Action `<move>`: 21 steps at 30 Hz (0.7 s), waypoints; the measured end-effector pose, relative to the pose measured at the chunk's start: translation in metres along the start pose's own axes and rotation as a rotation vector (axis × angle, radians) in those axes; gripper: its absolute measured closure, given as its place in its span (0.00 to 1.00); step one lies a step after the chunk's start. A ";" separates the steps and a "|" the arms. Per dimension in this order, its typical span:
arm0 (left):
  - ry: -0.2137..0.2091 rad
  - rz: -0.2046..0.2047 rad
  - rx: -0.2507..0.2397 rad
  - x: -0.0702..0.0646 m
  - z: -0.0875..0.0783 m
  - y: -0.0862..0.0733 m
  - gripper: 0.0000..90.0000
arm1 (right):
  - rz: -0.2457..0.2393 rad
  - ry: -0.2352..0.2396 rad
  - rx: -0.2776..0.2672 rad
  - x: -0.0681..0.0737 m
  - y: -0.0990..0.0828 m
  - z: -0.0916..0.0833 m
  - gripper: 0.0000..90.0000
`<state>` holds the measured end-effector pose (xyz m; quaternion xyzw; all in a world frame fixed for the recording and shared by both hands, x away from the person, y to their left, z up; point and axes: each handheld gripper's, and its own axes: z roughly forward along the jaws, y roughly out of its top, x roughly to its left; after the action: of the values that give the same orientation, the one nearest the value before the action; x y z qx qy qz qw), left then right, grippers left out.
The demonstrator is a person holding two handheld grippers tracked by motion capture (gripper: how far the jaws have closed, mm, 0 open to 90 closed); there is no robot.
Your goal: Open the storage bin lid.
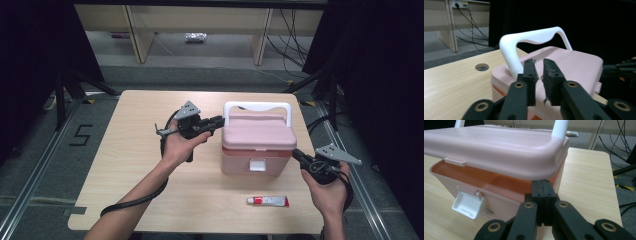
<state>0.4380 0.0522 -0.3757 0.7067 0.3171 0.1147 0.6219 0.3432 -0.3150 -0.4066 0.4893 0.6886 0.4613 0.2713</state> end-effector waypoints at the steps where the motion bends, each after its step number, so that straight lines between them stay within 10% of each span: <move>1: -0.005 0.002 0.000 -0.001 -0.002 -0.001 0.91 | 0.015 0.001 0.006 0.001 0.001 0.000 1.00; 10: -0.061 0.025 0.014 -0.016 -0.014 -0.018 0.99 | -0.025 -0.008 -0.002 -0.001 0.005 -0.001 1.00; 17: -0.119 0.112 0.024 -0.035 -0.016 -0.032 0.99 | 0.007 -0.005 -0.009 0.003 0.006 -0.002 1.00; 21: -0.155 0.146 0.035 -0.046 -0.012 -0.041 0.99 | -0.052 -0.017 -0.022 0.000 0.008 -0.002 1.00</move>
<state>0.3833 0.0355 -0.4017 0.7454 0.2178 0.0991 0.6222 0.3448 -0.3150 -0.3984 0.4720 0.6935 0.4578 0.2944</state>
